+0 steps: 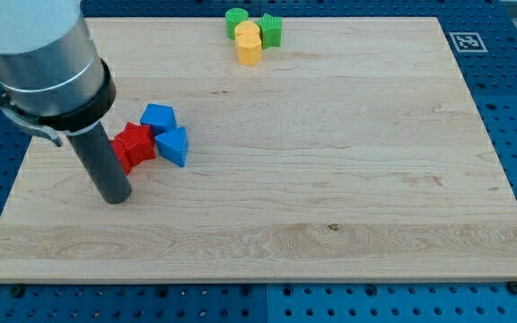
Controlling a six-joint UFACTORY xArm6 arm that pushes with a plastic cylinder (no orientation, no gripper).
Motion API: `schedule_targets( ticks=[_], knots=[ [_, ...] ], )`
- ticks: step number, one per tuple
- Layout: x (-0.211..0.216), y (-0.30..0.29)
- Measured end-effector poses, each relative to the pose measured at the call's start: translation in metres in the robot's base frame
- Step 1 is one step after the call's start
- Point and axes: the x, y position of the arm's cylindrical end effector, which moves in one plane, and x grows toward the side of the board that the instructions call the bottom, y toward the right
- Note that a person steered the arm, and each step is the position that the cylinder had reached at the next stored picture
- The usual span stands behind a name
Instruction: Move the red blocks into the blue blocks
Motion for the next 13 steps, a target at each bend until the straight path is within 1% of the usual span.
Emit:
schedule_targets(
  ticks=[2, 3, 4, 5, 6, 10, 12, 13],
  knots=[
    [-0.001, -0.048],
    [-0.007, -0.049],
    [-0.023, -0.048],
    [-0.029, -0.037],
    [-0.029, -0.024],
    [-0.029, -0.014],
    [-0.036, -0.009],
    [-0.018, -0.008]
  ],
)
